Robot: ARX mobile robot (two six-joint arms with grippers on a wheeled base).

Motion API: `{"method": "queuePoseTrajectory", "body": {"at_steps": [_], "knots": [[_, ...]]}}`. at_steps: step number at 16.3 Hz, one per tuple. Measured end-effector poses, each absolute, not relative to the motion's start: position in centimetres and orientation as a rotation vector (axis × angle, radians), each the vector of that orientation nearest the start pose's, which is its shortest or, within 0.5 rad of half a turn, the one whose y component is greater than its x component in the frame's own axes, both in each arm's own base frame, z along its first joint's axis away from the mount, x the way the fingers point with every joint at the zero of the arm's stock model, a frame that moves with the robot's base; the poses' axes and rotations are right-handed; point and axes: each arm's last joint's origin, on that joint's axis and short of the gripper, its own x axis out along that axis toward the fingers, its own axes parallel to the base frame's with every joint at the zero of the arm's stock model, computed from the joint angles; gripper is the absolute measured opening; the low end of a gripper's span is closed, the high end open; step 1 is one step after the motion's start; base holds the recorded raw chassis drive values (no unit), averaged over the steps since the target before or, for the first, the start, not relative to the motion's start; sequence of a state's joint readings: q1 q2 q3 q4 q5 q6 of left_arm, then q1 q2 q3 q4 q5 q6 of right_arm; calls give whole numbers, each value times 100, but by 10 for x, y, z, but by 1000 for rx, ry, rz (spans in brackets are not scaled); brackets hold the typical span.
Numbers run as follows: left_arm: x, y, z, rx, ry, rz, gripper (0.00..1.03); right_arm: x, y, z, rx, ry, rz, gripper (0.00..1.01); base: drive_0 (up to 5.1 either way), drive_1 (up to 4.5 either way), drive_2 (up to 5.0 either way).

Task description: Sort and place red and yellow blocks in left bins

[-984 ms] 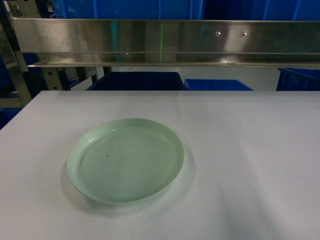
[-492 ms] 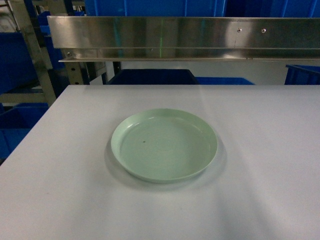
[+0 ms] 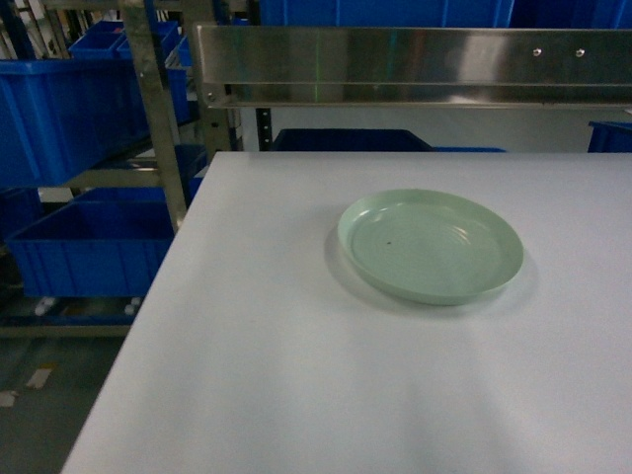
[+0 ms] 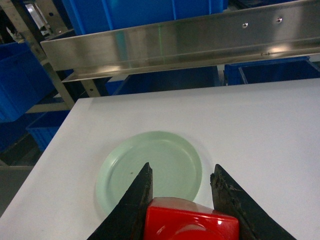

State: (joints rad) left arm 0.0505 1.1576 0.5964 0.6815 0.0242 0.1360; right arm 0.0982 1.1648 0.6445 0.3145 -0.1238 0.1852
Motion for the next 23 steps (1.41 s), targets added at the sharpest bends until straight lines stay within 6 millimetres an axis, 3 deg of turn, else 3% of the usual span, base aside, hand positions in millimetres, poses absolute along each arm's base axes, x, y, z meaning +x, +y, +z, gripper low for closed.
{"method": "queuePoseTrajectory", "body": {"at_steps": [15, 23], "knots": [[249, 12, 277, 140, -116, 32, 27, 251, 28, 257, 186, 228, 198, 29, -420, 325, 325], [249, 13, 277, 140, -115, 39, 27, 251, 30, 256, 186, 229, 207, 29, -499, 282, 180]]}}
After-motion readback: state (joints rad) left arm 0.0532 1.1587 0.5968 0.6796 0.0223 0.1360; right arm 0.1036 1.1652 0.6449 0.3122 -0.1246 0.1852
